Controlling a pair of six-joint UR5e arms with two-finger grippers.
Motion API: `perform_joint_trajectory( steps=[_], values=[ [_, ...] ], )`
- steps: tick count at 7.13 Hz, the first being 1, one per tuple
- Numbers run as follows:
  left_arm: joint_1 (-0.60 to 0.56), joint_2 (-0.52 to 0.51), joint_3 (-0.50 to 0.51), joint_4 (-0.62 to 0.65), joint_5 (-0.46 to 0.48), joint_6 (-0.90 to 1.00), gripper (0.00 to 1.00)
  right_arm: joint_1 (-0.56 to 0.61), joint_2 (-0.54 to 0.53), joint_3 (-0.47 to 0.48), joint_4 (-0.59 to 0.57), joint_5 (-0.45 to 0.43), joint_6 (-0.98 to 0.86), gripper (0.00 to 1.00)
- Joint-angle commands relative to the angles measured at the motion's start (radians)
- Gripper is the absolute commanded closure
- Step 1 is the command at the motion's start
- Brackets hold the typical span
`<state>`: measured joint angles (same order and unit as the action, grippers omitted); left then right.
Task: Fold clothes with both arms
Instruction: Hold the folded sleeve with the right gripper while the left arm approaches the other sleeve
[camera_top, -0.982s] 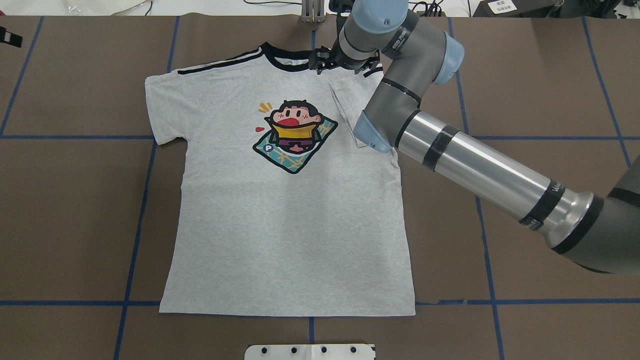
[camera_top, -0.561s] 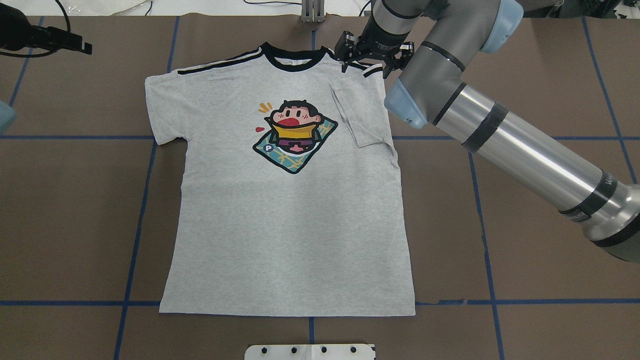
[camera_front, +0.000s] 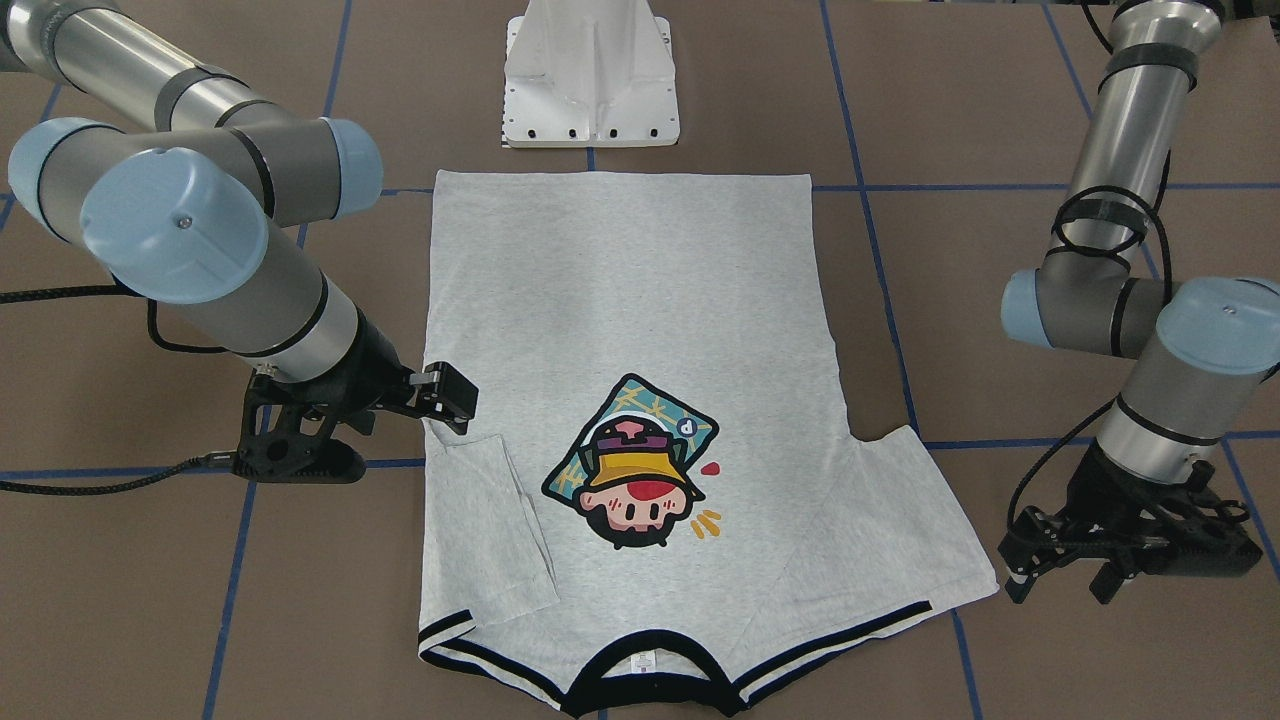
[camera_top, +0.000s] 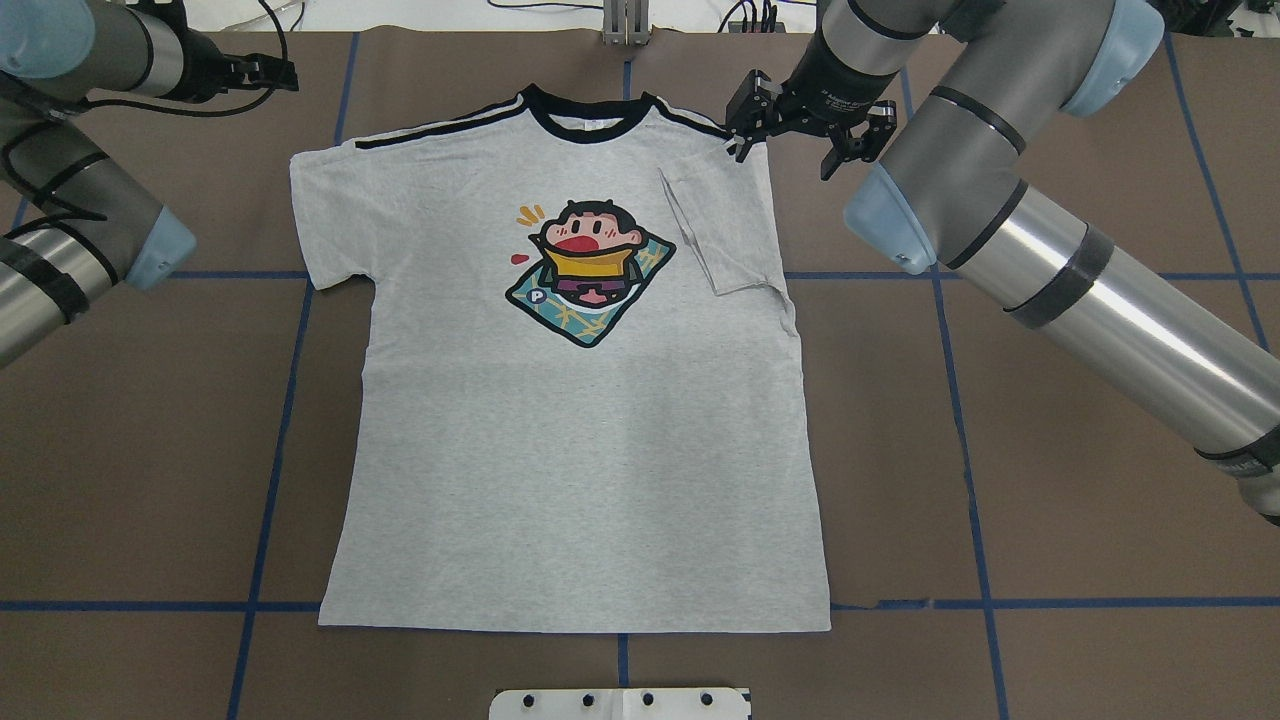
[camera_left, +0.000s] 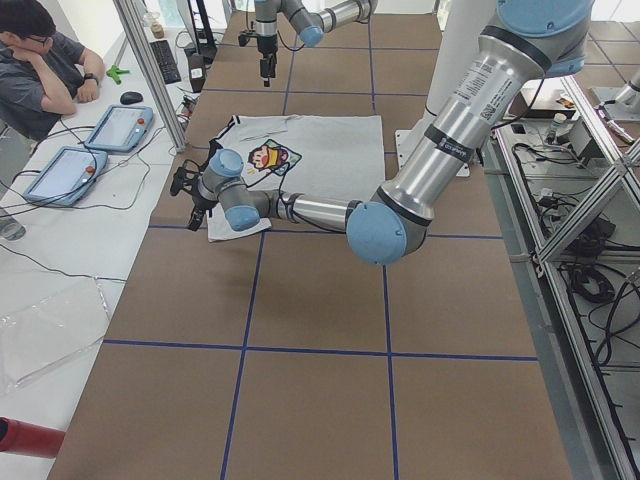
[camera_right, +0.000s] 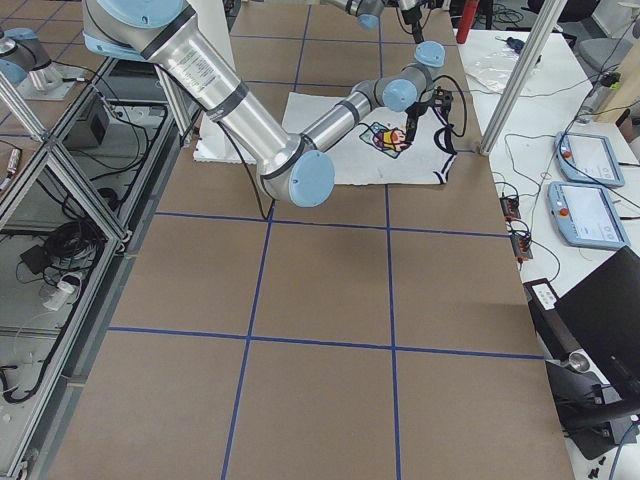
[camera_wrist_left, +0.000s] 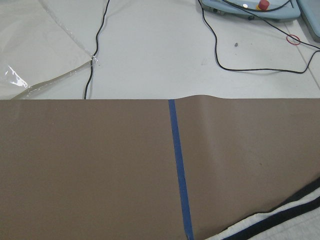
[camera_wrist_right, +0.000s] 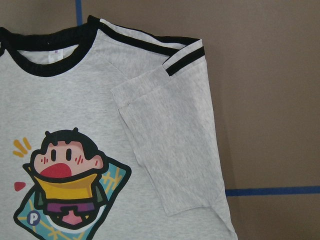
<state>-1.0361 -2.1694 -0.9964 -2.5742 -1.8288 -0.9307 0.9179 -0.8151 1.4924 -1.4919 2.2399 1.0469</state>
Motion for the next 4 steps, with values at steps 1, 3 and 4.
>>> perform_joint_trajectory(
  steps=[1, 3, 4],
  values=[
    [0.082, -0.01, 0.082, -0.073, 0.1, -0.06, 0.0, -0.031, -0.012, 0.026, -0.002, -0.051, -0.002, 0.0],
    [0.103, -0.003, 0.084, -0.072, 0.128, -0.066, 0.06, -0.051, -0.013, 0.025, 0.002, -0.08, -0.005, 0.0],
    [0.103, 0.0, 0.084, -0.072, 0.128, -0.065, 0.12, -0.059, -0.012, 0.023, 0.004, -0.094, -0.005, 0.0]
  ],
)
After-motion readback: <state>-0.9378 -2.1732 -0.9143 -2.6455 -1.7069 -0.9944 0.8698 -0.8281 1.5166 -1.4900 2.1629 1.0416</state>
